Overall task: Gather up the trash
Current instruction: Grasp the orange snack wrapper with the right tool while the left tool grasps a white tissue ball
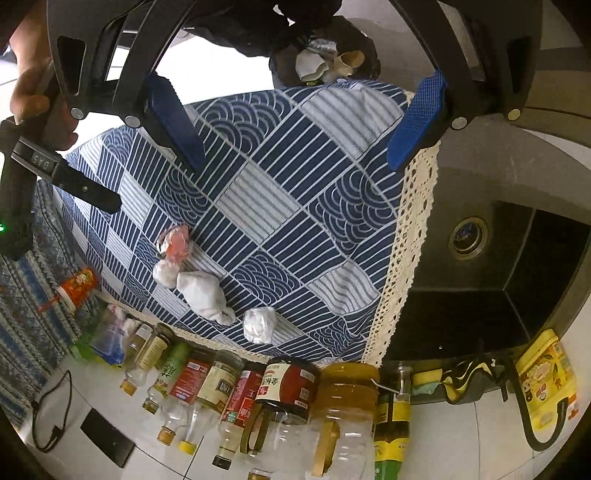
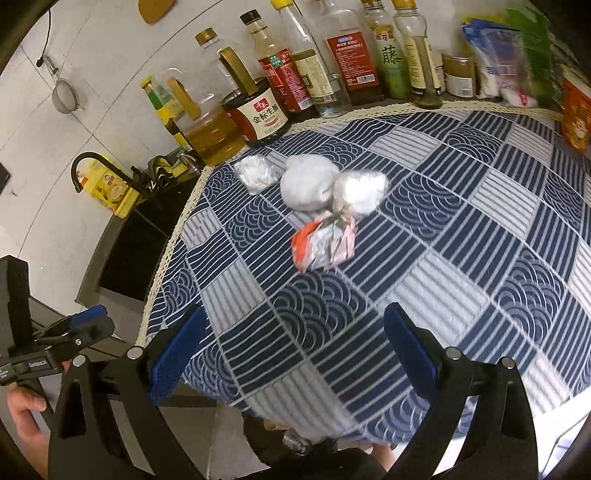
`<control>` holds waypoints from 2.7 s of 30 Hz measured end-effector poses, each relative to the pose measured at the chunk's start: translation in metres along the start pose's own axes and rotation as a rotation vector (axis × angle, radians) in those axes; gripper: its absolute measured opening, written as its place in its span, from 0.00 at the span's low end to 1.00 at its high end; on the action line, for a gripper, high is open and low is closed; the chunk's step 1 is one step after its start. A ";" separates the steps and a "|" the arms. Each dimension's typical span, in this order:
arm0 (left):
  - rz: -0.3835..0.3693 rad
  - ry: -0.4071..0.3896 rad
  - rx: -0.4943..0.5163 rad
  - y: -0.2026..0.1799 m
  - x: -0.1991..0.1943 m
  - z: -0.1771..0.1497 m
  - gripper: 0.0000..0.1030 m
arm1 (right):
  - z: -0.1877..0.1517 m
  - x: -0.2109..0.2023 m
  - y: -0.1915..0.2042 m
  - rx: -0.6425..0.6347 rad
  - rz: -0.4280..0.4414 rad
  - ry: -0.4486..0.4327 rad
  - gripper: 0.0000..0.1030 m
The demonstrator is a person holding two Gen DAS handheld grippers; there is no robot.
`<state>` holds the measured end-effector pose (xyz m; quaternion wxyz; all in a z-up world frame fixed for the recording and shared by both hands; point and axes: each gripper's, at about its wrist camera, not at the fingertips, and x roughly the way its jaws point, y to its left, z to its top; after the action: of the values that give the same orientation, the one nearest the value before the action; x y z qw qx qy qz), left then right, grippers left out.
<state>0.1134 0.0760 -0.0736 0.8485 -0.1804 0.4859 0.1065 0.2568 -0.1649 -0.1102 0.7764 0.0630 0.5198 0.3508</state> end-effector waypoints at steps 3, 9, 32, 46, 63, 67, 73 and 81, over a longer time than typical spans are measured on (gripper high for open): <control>0.010 0.008 -0.014 -0.007 0.006 0.007 0.93 | 0.010 0.010 -0.007 -0.013 0.010 0.015 0.93; 0.031 0.017 -0.044 -0.020 0.018 0.018 0.93 | 0.029 0.029 -0.019 -0.028 0.018 0.034 0.93; 0.119 0.030 -0.137 -0.035 0.041 0.046 0.93 | 0.059 0.096 -0.028 -0.137 0.059 0.172 0.50; 0.142 0.036 -0.110 -0.042 0.060 0.075 0.93 | 0.060 0.091 -0.032 -0.143 0.118 0.172 0.40; 0.115 0.053 -0.068 -0.055 0.129 0.157 0.92 | 0.057 0.047 -0.070 -0.096 0.182 0.137 0.40; 0.101 0.075 -0.080 -0.055 0.147 0.171 0.92 | 0.053 0.043 -0.077 -0.084 0.189 0.143 0.40; 0.117 0.102 -0.081 -0.060 0.170 0.183 0.81 | 0.047 0.032 -0.087 -0.101 0.175 0.128 0.40; 0.153 0.171 -0.085 -0.056 0.205 0.189 0.62 | 0.045 0.027 -0.104 -0.056 0.188 0.126 0.40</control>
<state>0.3851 0.1038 -0.1518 0.7850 -0.1873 0.5639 0.1755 0.3505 -0.2139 -0.1589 0.7073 0.0674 0.5493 0.4398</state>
